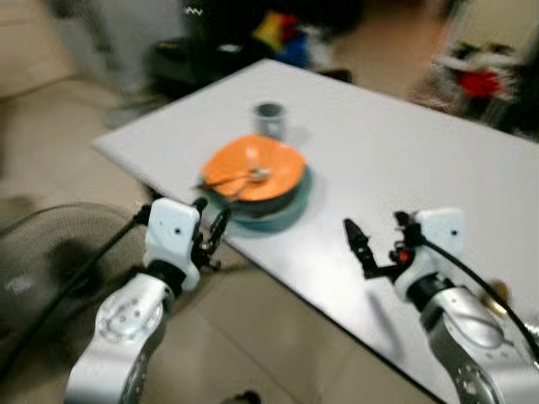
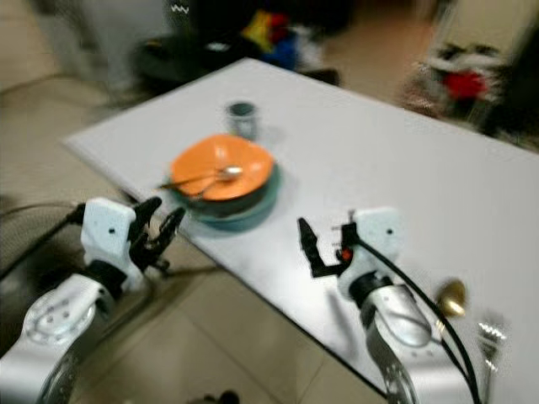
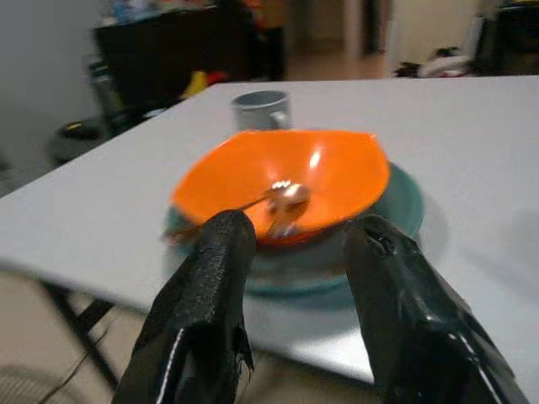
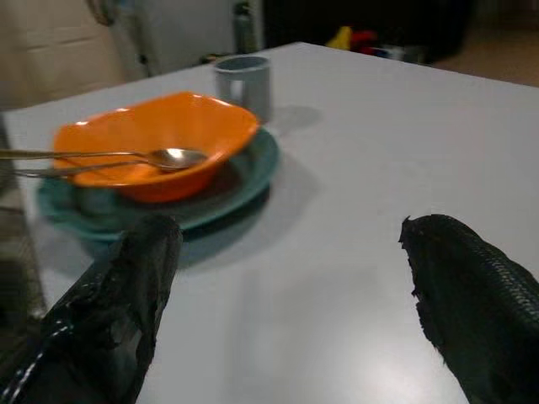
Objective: Setting the table
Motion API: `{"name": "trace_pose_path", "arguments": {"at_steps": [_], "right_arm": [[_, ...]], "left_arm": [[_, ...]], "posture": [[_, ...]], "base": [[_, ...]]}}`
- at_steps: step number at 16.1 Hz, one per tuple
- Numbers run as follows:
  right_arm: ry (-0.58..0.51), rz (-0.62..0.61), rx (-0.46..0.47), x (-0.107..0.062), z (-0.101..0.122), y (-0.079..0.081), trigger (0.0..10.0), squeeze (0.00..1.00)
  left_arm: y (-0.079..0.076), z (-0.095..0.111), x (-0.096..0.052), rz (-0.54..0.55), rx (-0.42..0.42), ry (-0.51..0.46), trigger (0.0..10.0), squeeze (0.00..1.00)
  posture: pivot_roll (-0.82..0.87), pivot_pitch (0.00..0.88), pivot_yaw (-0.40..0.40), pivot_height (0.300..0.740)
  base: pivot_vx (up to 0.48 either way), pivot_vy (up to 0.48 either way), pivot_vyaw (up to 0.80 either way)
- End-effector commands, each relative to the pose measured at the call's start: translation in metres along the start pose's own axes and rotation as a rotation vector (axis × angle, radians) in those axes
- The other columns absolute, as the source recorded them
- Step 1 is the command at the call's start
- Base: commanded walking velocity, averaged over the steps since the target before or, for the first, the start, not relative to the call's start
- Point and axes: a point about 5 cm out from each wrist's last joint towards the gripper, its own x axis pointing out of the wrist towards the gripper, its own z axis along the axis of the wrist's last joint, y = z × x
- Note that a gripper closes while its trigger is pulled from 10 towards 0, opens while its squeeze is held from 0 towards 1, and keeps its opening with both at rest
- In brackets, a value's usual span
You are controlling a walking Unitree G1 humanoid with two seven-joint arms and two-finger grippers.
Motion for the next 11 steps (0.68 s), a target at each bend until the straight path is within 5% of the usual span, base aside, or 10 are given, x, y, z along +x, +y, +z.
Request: {"name": "trace_pose_path", "arguments": {"at_steps": [1,8,11], "right_arm": [[0.006,0.002,0.017,0.0017,-0.0027,0.0005,10.0,1.00],[0.010,0.040,0.045,0.0060,-0.0046,0.0064,10.0,1.00],[0.006,0.034,0.051,0.0081,-0.0044,0.0068,10.0,1.00]], "left_arm": [[0.0010,0.0022,-0.0025,0.004,0.025,-0.006,10.0,0.00],[0.0043,0.0027,-0.0036,0.027,0.025,-0.004,10.0,0.00],[0.0039,0.0030,-0.0024,0.019,0.030,-0.003,10.0,0.00]], "posture": [[0.11,0.000,0.023,0.740],[0.12,0.000,0.014,0.740],[0.12,0.000,0.016,0.740]], "base": [[0.000,0.000,0.80],[0.000,0.000,0.80],[0.000,0.281,0.80]]}}
